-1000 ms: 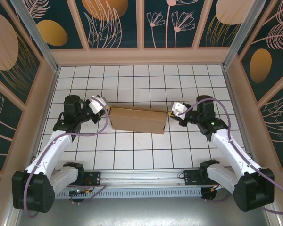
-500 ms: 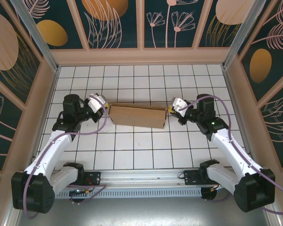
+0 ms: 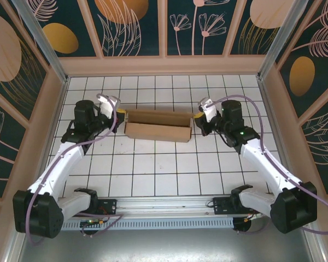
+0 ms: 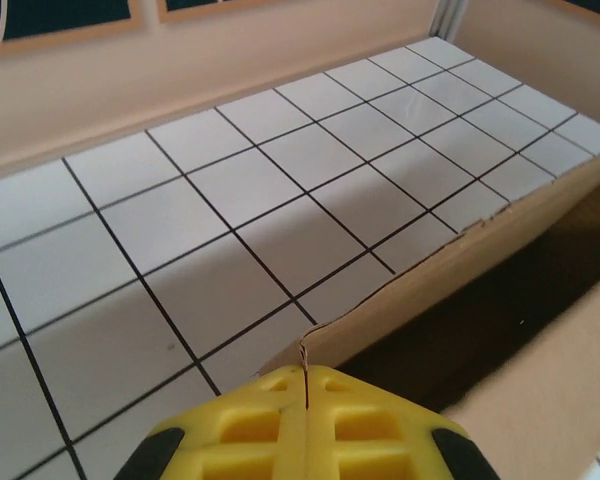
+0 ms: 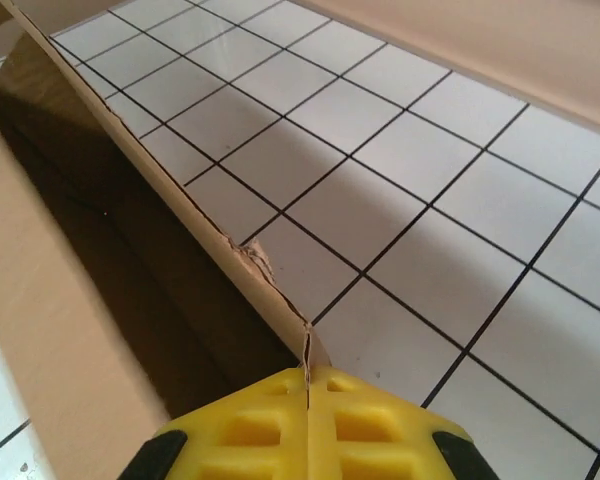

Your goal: Fold the paper box

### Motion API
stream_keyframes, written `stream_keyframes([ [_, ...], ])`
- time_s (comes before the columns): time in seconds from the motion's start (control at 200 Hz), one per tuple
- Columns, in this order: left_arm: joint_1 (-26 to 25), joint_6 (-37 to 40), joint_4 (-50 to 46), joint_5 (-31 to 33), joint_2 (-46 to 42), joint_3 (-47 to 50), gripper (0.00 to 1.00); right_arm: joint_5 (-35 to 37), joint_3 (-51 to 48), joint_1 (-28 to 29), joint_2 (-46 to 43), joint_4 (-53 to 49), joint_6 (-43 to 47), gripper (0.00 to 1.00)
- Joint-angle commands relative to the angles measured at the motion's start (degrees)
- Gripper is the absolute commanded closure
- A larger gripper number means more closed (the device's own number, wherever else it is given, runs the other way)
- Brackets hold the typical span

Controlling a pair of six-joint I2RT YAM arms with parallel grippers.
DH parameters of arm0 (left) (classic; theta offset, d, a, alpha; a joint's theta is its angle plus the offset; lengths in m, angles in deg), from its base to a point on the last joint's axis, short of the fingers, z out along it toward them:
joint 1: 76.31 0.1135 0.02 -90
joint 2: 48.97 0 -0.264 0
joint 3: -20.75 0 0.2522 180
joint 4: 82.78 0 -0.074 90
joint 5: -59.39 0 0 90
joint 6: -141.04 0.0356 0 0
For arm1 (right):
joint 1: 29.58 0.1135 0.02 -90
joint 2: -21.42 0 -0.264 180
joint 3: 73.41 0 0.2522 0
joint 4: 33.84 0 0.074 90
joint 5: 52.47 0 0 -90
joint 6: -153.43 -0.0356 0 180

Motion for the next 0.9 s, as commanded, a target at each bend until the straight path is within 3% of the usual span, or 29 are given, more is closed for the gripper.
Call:
stream_keyframes([
  [0.0, -1.71, -7.55, -1.0, -2.53, 1.57, -2.92, 1.0, 2.04, 5.18, 1.87, 2.54, -1.36, -11.49, 1.0],
  [0.215, -2.06, -12.29, -1.27, 0.07, 5.53, -3.92, 1.0, 4.28, 11.56, 2.29, 10.88, -8.22, -18.92, 1.0],
  [0.455, -2.12, -16.36, -1.59, 5.47, 8.8, -6.64, 1.0, 6.66, 11.76, 1.96, 12.92, -5.98, -21.11, 1.0],
  [0.706, -2.52, -19.85, -7.91, 7.63, 12.98, -13.13, 1.0, 8.3, 17.71, 2.51, 17.74, -11.77, -24.81, 1.0],
  [0.896, -3.11, -19.04, -7.64, 9.46, 11.93, -10.76, 1.0, 9.69, 16.98, 2.74, 16.15, -11.23, -26.38, 0.97],
])
